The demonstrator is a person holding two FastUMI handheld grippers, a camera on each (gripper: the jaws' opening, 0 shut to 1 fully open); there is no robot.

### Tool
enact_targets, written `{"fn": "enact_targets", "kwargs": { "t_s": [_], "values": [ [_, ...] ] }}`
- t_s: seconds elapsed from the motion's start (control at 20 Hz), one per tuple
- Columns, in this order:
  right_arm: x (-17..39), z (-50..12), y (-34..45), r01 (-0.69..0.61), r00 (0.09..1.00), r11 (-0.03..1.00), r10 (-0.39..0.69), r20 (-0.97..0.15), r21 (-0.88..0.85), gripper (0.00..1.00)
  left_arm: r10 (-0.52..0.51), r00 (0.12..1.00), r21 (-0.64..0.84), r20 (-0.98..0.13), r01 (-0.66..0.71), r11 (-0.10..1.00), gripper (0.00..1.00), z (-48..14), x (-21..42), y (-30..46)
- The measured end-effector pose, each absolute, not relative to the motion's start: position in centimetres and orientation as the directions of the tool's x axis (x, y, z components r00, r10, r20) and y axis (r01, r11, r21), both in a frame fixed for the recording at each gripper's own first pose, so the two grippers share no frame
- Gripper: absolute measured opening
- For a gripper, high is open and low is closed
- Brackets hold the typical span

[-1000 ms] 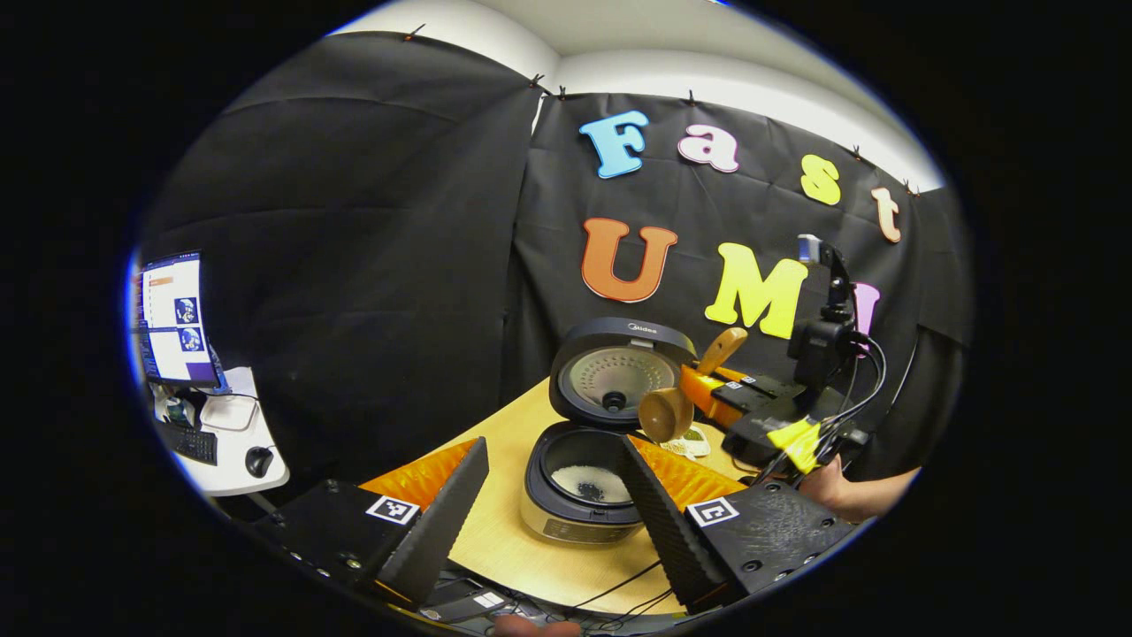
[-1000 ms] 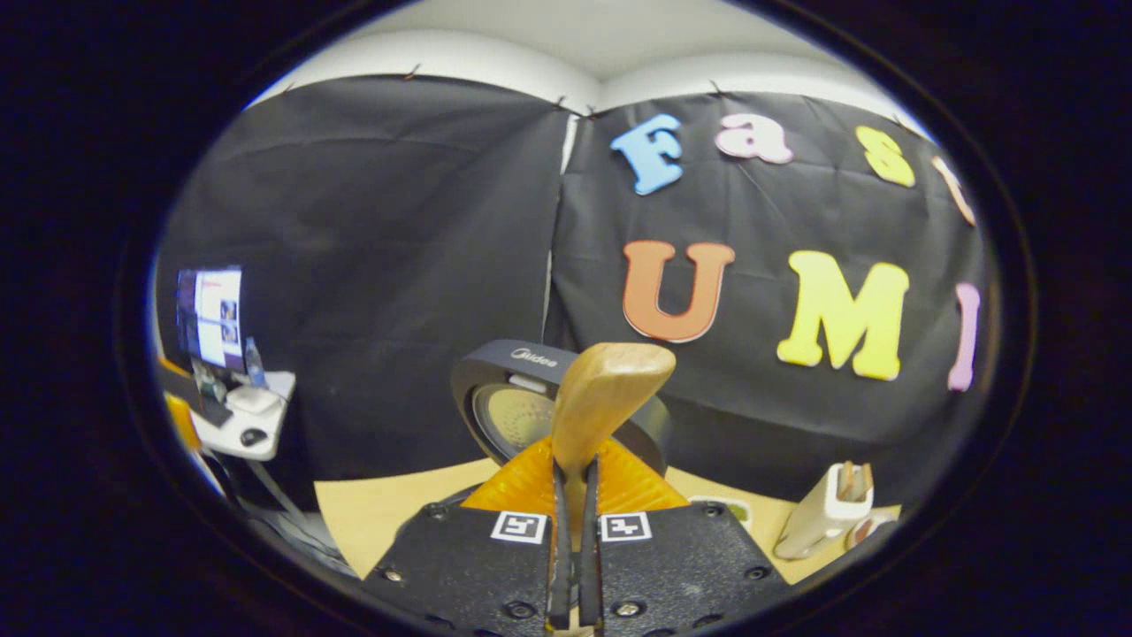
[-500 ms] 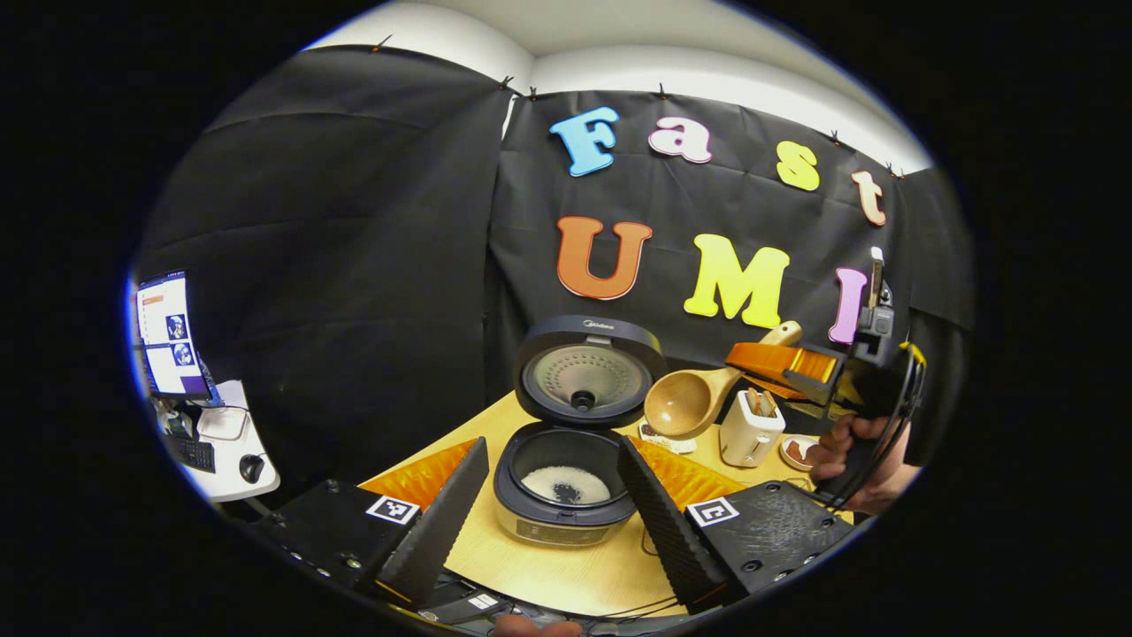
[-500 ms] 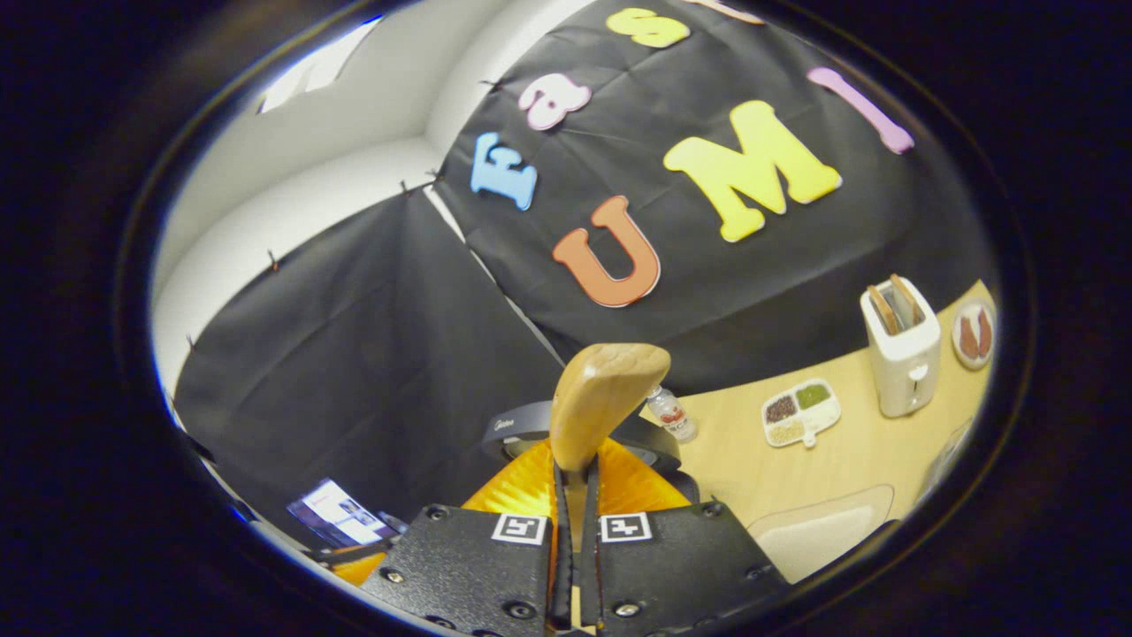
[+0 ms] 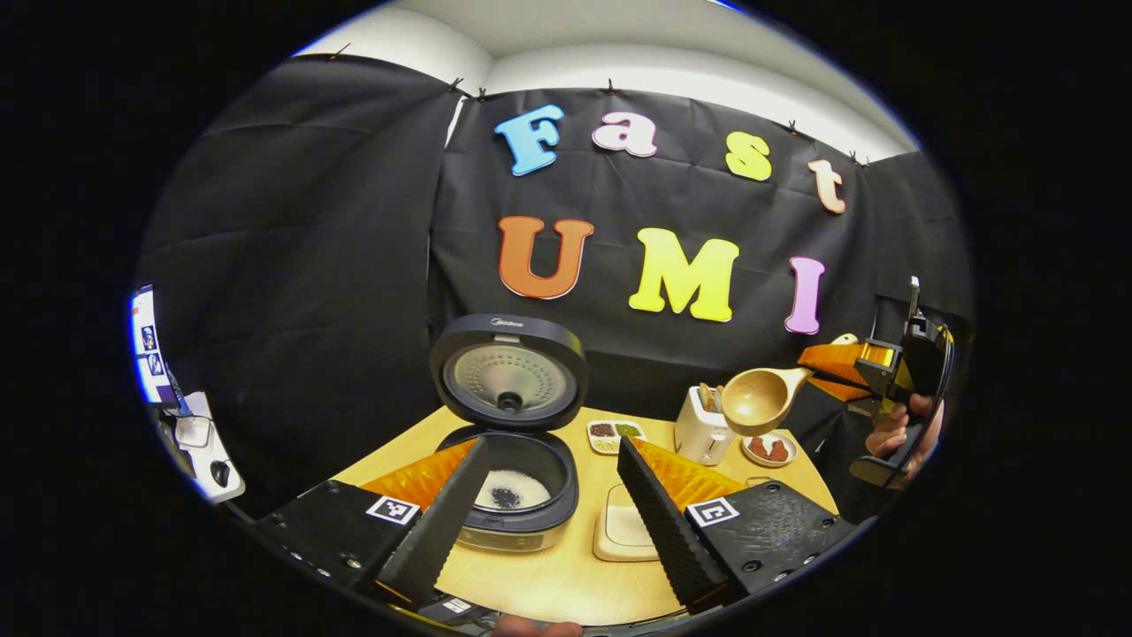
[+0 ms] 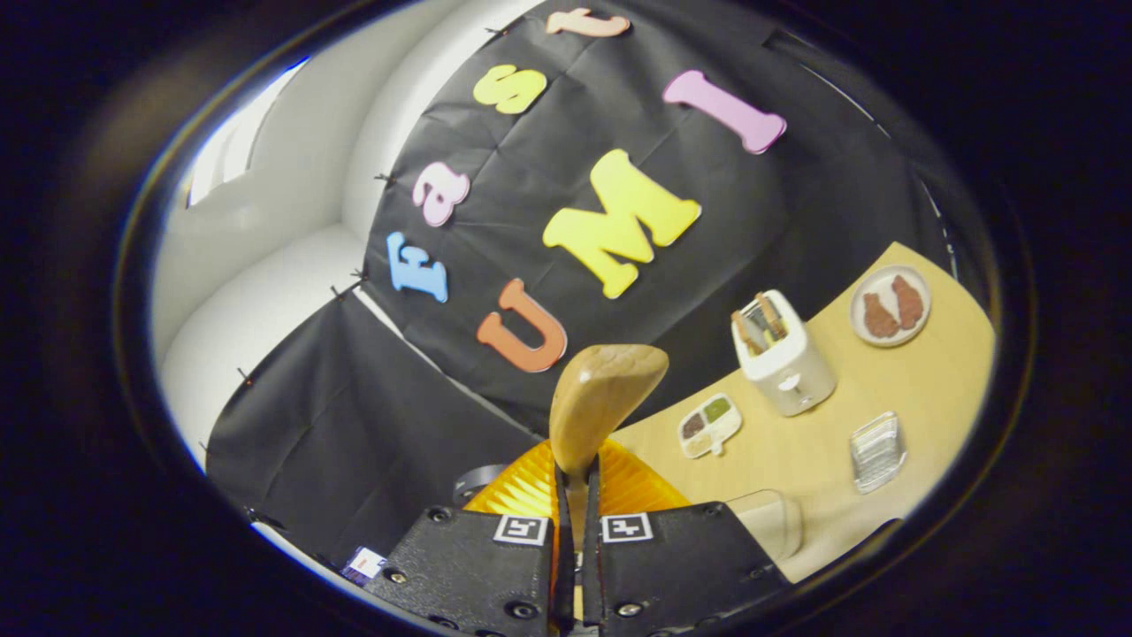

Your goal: Close the left gripper, press the button to open the rice cooker; take a wooden spoon from the chopstick holder with the right hand, scoop a spoonful of rice and pour it into the rice cooker, then put the wooden spoon back into the chopstick holder.

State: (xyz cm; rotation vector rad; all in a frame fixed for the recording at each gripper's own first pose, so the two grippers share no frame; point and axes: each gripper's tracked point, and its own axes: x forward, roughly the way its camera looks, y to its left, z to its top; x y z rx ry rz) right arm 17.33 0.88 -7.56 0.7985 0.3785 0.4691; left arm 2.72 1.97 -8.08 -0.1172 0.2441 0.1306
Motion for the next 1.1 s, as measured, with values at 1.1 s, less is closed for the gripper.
{"fn": "enact_targets", "kwargs": {
  "t_s": [1.1],
  "values": [
    [23.3,-32.0,-13.3,0.100,0.818,0.907,0.159,-0.553,0.409,0.09,0.167,0.942,-0.026,-0.290,-0.182,0.983,0.95,-8.1,2.1,0.9]
  ]
}}
